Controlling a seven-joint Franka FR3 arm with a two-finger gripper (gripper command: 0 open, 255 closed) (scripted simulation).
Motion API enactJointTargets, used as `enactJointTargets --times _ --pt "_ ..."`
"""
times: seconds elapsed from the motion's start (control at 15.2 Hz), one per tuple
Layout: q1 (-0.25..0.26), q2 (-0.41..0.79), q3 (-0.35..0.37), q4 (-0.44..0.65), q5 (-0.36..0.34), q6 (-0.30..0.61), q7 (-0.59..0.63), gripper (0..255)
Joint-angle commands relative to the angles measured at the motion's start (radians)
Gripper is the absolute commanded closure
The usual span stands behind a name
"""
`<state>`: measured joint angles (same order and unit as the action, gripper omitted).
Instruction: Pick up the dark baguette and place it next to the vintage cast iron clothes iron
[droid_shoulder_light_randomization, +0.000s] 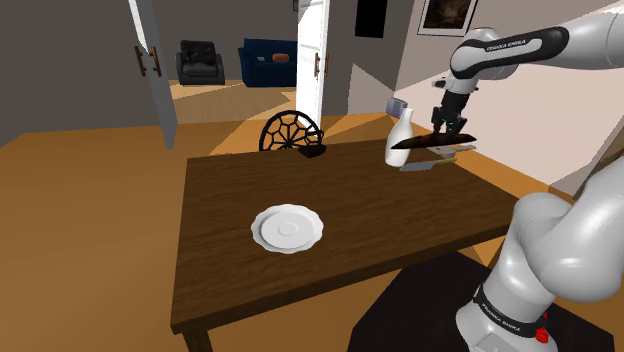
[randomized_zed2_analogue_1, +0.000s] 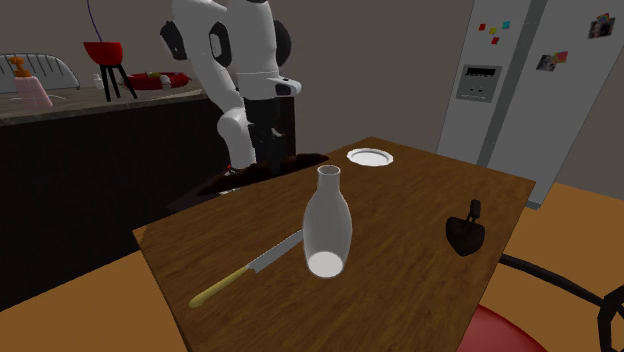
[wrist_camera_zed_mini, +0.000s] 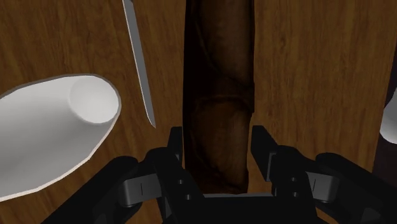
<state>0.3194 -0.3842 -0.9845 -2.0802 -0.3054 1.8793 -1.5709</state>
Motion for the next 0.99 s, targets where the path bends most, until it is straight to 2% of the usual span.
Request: enactJointTargets --times 0.0,0.53,0.92 --pt "0.001 0.0 0.006 0.023 0.003 -0.024 -0.001 255" --pt "0.1 0.108 0.071 0.055 0.099 0.004 0.125 255" --pt "0.176 0.236 0.096 0.127 0.204 0.016 0.185 255"
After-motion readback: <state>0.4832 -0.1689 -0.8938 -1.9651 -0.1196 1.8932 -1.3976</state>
